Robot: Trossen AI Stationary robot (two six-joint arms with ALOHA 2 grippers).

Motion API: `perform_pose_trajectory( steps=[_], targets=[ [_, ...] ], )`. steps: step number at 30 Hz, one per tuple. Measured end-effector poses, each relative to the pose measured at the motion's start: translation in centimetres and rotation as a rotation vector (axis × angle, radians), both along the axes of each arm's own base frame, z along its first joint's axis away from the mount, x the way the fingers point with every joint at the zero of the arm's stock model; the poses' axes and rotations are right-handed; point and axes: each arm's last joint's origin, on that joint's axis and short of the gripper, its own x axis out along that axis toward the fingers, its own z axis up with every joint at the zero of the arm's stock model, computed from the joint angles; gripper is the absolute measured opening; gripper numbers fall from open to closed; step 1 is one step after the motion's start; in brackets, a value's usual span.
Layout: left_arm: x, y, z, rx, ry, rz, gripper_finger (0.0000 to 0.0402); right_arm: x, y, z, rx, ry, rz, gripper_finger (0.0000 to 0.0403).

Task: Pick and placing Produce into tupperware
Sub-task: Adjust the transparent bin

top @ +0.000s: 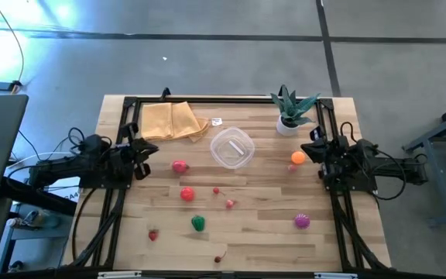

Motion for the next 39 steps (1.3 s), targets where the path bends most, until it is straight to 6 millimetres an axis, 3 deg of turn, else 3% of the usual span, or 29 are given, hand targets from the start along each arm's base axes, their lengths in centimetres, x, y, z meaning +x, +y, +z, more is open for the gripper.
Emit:
perform_pose_trajectory(
  steps=[5,9,16,20,27,33,39],
  targets=[
    [-0.7,0.0,1.9,-0.045,0.029,0.074,0.0019,-0.3,0.0,1.6,0.008,0.05,0.0,0.0],
    [-0.9,0.3,3.1,-0.147,0.089,0.165,0.0019,-0.6,-0.2,3.2,0.006,0.15,-0.107,0.0],
    [2.1,1.7,3.4,-0.289,0.323,0.326,0.0019,0.9,-1.0,5.1,0.096,0.428,-0.304,0.0],
    [5.2,2.7,4.3,-0.291,0.464,0.337,0.0019,2.7,-1.2,5.4,0.146,0.607,-0.34,0.0],
    [13.1,5.0,4.6,-0.236,0.758,0.303,0.0019,5.9,-2.1,4.1,0.26,0.908,-0.416,0.0],
    [20.0,7.2,2.1,-0.23,1.015,0.304,0.0019,7.4,-2.1,2.1,0.325,1.038,-0.384,0.0],
    [24.8,8.5,-2.5,-0.265,1.279,0.257,0.0019,8.3,-1.9,1.1,0.341,1.11,-0.364,0.0]
  ],
)
